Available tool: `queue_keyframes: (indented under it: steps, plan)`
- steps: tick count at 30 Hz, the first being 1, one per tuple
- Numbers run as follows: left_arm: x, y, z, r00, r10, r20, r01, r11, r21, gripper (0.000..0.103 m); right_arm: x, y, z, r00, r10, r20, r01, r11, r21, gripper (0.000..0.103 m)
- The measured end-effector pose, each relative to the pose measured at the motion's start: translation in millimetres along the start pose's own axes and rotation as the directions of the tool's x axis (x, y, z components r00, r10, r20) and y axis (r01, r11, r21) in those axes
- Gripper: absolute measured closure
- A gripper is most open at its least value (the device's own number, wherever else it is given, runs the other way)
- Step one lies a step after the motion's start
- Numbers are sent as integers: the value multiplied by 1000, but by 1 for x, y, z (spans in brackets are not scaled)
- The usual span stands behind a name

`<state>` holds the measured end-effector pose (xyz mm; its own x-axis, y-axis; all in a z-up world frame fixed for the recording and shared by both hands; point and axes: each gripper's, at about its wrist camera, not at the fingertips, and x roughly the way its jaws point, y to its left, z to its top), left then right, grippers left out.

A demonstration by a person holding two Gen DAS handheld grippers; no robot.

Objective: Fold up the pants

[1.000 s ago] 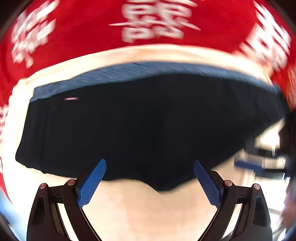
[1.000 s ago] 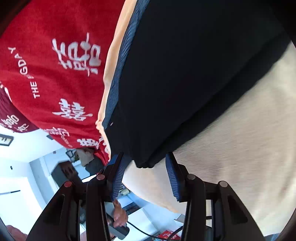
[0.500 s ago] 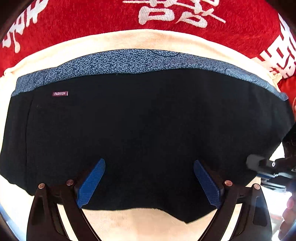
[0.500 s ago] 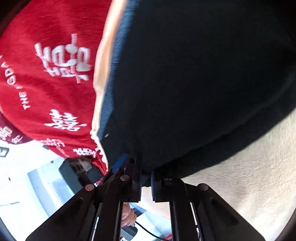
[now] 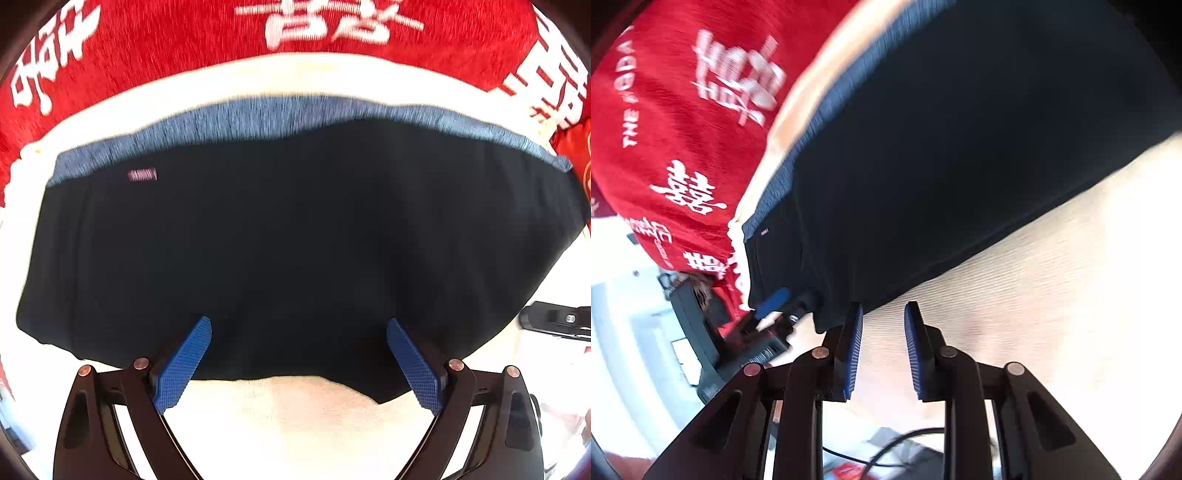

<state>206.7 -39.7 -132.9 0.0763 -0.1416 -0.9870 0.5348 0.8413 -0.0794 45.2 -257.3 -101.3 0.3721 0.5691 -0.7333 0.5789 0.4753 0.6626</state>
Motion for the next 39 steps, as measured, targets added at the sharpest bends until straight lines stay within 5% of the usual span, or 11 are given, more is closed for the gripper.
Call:
queue_keyframes:
  steps: [7, 10, 14, 16, 18, 19, 20, 22, 32, 39]
  plan:
    - [0, -36, 67, 992, 37, 119, -40, 999, 27, 6, -49, 3, 70, 968, -169, 187, 194, 974, -121, 72]
    - [27, -41, 95, 991, 71, 113, -68, 997, -29, 6, -35, 10, 103, 947, -242, 212, 280, 945, -171, 55]
    - [45, -26, 108, 993, 24, 114, -10, 992, -124, 0, -26, 6, 135, 906, -332, 264, 395, 887, -240, 58]
    - [44, -24, 105, 993, 12, 116, 1, 994, -112, 0, -31, 7, 147, 883, -355, 308, 436, 864, -253, 58]
    - [42, -19, 103, 995, 15, 99, -5, 995, -98, 0, -41, 5, 158, 805, -468, 364, 559, 805, -199, 54]
    - [40, -20, 105, 997, 23, 76, -16, 995, -98, 0, -49, 0, 163, 802, -474, 363, 554, 817, -158, 53]
    - [44, -30, 115, 997, 37, 63, -31, 995, -95, 0, -63, -10, 164, 850, -401, 342, 460, 882, -107, 50]
    - [38, -42, 124, 995, 83, 47, -80, 994, -71, 0, -79, -22, 157, 885, -336, 321, 372, 927, -55, 38]
    - [7, -114, 97, 1000, 1, 8, -1, 999, 33, 0, -125, -89, 50, 900, -354, 254, 346, 935, 75, 32]
    - [10, -172, 90, 999, -20, -34, 24, 994, 109, 0, -133, -125, 19, 913, -339, 229, 298, 934, 196, 32]
